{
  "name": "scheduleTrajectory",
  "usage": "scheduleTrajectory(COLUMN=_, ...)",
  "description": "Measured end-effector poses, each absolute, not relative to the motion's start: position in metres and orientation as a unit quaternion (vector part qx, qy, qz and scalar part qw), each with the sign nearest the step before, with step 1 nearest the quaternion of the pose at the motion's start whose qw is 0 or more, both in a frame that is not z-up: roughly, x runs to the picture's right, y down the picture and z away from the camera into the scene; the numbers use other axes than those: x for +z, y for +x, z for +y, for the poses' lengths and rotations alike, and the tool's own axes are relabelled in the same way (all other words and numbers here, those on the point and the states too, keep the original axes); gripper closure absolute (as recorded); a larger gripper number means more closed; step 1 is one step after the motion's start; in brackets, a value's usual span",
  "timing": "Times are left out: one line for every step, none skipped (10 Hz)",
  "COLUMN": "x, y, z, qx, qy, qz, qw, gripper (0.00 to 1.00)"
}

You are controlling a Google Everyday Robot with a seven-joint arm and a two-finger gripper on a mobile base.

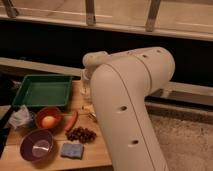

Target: Place fork in paper cup

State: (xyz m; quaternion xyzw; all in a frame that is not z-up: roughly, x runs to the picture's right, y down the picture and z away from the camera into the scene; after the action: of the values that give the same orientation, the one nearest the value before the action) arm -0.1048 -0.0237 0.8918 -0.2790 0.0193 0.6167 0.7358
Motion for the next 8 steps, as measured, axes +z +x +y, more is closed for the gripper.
scheduleTrajectory(x=0.8930, y=-0.1061, z=-0.0221, qx=0.615, qy=-0.281, qz=0.023, qw=0.737, gripper=0.82)
scheduleTrajectory(x=0.8929, y=-0.1065, z=-0.0230, qx=0.614, qy=-0.282, qz=0.023, qw=0.737, gripper=0.74)
scheduleTrajectory(x=0.8924, y=-0.1074, z=-0.0239, qx=0.613, qy=-0.281, qz=0.023, qw=0.738, gripper=0.65)
scheduleTrajectory(x=0.8911, y=-0.1075, z=-0.0262, qx=0.613, qy=-0.280, qz=0.022, qw=0.739, gripper=0.53)
scheduleTrajectory(x=0.8901, y=-0.1073, z=-0.0278, qx=0.613, qy=-0.278, qz=0.021, qw=0.739, gripper=0.44)
scheduleTrajectory(x=0.8892, y=-0.1065, z=-0.0294, qx=0.614, qy=-0.277, qz=0.020, qw=0.739, gripper=0.40)
scheduleTrajectory(x=0.8889, y=-0.1060, z=-0.0292, qx=0.614, qy=-0.277, qz=0.020, qw=0.739, gripper=0.40)
scheduleTrajectory(x=0.8894, y=-0.1055, z=-0.0269, qx=0.613, qy=-0.280, qz=0.024, qw=0.738, gripper=0.40)
